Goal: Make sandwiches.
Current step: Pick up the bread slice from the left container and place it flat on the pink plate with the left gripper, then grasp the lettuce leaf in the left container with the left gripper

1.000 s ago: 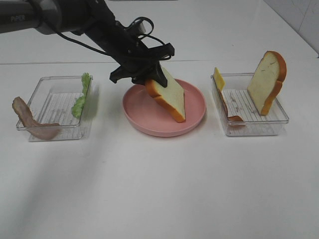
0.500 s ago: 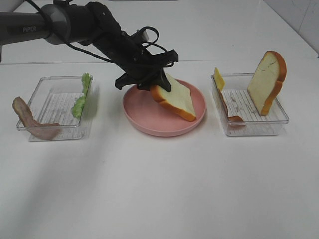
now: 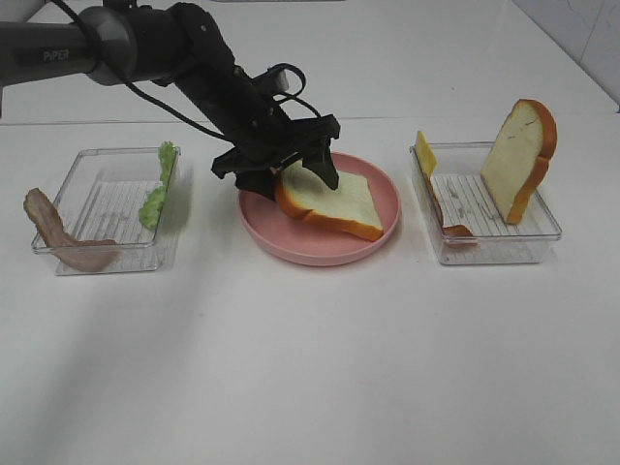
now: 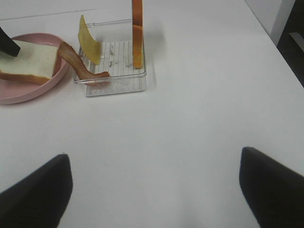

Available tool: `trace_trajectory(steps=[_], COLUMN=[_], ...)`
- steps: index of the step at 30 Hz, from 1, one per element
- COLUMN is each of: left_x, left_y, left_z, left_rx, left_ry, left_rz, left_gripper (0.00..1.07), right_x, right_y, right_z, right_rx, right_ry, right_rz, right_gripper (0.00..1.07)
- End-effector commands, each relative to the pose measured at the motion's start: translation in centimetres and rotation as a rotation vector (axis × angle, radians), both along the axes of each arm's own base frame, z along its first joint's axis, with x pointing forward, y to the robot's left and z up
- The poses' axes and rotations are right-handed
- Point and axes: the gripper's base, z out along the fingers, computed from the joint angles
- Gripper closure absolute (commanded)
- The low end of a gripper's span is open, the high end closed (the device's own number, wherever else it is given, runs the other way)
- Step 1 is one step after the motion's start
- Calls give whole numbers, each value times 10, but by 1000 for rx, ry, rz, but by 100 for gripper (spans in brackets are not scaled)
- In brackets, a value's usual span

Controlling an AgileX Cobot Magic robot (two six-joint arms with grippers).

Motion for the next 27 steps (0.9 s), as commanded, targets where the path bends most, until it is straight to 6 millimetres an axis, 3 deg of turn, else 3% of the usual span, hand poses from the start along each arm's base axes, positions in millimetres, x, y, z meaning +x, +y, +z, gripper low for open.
trace_trajectory(steps=[1, 6, 8, 9, 11, 16, 20, 27], left_x=[-5, -2, -1, -1, -5, -11, -17, -36], left_y=[0, 8, 13, 13, 21, 26, 31, 63], left_z=[12, 36, 62, 62, 85, 112, 118, 119], left_rx=[31, 155, 219, 219, 305, 302, 335, 513], left_ry=[-3, -21, -44, -44, -23, -74, -78, -48], left_rz=[-32, -63, -73, -73, -101, -93, -92, -59], left_gripper=[14, 12, 12, 12, 12, 12, 12, 13], right_x=[-3, -3, -3, -3, -3, -3, -3, -3], right_y=[0, 0, 0, 0, 0, 0, 0, 0], right_z=[0, 0, 0, 0, 0, 0, 0, 0], right_rx=[-5, -5, -5, -5, -5, -5, -5, -5], right_ry=[-38, -38, -38, -38, -38, -38, -38, -38], right_rz=[1, 1, 1, 1, 1, 1, 1, 1], right_gripper=[18, 18, 18, 18, 18, 18, 18, 18])
